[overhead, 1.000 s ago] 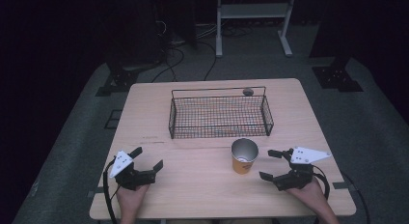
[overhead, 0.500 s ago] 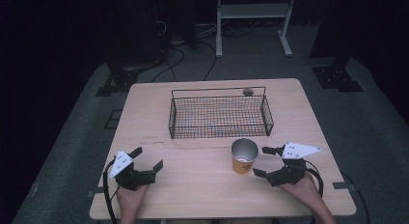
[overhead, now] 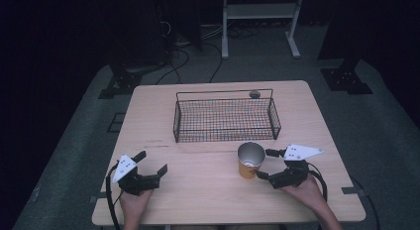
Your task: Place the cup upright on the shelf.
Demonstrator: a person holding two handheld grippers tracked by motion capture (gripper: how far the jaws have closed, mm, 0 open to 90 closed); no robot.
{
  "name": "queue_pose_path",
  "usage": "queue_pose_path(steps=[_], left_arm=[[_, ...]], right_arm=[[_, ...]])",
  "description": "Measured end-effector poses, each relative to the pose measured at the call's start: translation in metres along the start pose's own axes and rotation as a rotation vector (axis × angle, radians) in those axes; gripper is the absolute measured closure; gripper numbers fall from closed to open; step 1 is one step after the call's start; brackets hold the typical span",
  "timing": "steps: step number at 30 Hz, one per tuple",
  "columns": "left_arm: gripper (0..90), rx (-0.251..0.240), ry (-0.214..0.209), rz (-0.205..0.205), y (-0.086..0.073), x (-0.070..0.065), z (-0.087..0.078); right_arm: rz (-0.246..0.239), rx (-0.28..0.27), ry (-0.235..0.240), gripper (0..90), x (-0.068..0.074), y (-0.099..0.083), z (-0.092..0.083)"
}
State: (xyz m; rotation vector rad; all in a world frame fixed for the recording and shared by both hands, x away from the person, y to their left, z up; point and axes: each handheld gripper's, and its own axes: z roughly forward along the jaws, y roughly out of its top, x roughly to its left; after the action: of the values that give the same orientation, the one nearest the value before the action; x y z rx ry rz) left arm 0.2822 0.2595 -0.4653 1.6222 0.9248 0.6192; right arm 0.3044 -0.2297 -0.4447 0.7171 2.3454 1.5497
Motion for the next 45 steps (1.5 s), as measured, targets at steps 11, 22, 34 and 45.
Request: queue_pose_path(steps=[11,22,34,45], left_arm=[[0.0,0.0,-0.001,0.001,0.0,0.0,0.0],[0.0,-0.001,-0.003,0.001,0.0,0.0,0.0],[0.0,-0.001,-0.004,0.0,0.0,0.0,0.0],[0.0,0.0,-0.004,0.0,0.0,0.0,0.0]], right_arm=[[-0.022,0.031,0.01,9.5,0.0,0.01,0.013],[-0.026,0.024,0.024,9.0,0.001,0.014,0.027],[-0.033,0.031,0.038,8.9,0.0,0.019,0.038],[-0.033,0.027,0.046,9.2,-0.001,0.018,0.042]])
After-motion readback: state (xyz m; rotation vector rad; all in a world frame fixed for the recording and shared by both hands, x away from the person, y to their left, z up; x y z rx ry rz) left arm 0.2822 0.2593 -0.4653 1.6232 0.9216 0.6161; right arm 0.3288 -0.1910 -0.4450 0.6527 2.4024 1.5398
